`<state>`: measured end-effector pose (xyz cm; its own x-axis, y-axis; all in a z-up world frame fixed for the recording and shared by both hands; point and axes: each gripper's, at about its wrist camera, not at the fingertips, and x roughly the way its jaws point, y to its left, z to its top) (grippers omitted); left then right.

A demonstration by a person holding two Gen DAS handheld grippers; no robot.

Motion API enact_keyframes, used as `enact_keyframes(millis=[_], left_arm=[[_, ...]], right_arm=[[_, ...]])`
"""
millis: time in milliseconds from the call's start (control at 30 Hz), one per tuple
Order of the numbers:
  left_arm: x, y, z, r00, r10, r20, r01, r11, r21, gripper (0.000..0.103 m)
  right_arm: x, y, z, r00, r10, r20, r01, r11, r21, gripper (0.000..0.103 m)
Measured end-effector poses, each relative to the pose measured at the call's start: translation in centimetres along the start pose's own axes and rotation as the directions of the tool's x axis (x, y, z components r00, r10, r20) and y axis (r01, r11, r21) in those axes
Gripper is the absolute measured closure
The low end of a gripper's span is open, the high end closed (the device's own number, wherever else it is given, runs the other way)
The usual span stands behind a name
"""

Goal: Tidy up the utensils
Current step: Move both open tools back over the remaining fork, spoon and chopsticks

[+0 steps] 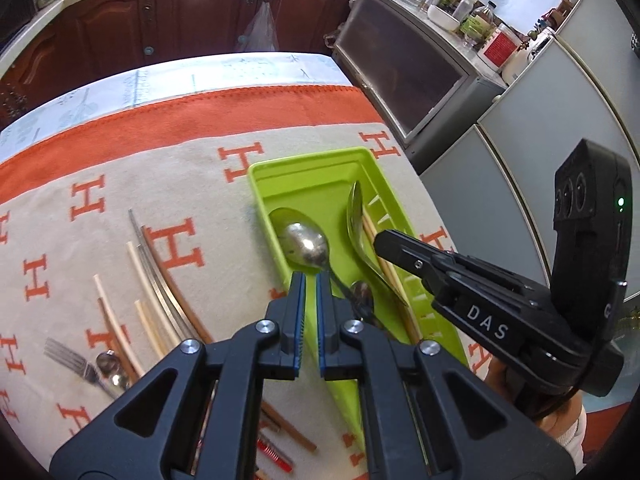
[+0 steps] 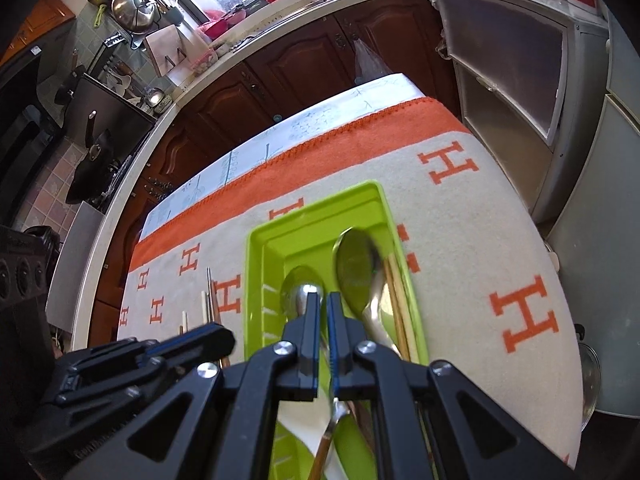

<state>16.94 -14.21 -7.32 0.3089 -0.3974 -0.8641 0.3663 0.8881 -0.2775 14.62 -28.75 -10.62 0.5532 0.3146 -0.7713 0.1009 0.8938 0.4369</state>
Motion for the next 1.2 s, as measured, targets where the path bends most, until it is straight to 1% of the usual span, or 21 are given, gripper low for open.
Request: enact_keyframes(millis=[67, 267, 433, 700, 800, 967, 1067, 1200], left_arm=[[-0.9, 0.3, -1.0, 1.000, 0.029, 0.000, -0.029, 1.000, -0.002, 0.102], [-3.6, 2.3, -4.9, 0.997, 0.077, -0.002, -0.077, 0.996, -0.035, 0.102], [-5.5, 4.1, -8.3, 0.992, 0.130, 0.006, -0.129, 0.990, -0.049, 0.102], [-8.5, 7.8, -12.8, 0.986, 0.166, 0.022, -0.162, 0.981, -0.110, 0.102], [-9.4, 9.8, -14.2, 0.985, 0.174, 0.020, -0.169, 0.974, -0.152, 0.102], [-10.2, 13.3, -16.0, 0.981, 0.193, 0.007, -0.186, 0.955, -0.231, 0.102], [-10.1, 14.7, -16.7, 0.977, 0.215, -0.009, -0.210, 0.944, -0.255, 0.102], [-9.4, 16.4, -17.7, 0.975, 0.218, -0.035, -0.218, 0.933, -0.286, 0.102]], right_arm=[[-0.4, 0.3, -0.9, 1.000, -0.003, -0.006, 0.003, 1.000, -0.005, 0.098], [-1.2, 1.5, -3.8, 1.000, 0.001, -0.029, -0.001, 1.000, -0.016, 0.098], [-2.0, 3.5, -6.0, 0.999, 0.011, -0.047, -0.014, 0.998, -0.053, 0.098], [-3.7, 7.5, -8.8, 0.998, 0.024, -0.052, -0.030, 0.992, -0.125, 0.098], [-3.9, 9.1, -9.6, 0.997, 0.027, -0.067, -0.037, 0.987, -0.154, 0.099], [-3.7, 11.4, -10.4, 0.994, 0.043, -0.099, -0.062, 0.979, -0.195, 0.099], [-3.2, 12.7, -10.8, 0.992, 0.051, -0.118, -0.076, 0.972, -0.222, 0.099], [-1.5, 14.0, -11.1, 0.985, 0.063, -0.163, -0.102, 0.964, -0.244, 0.099]])
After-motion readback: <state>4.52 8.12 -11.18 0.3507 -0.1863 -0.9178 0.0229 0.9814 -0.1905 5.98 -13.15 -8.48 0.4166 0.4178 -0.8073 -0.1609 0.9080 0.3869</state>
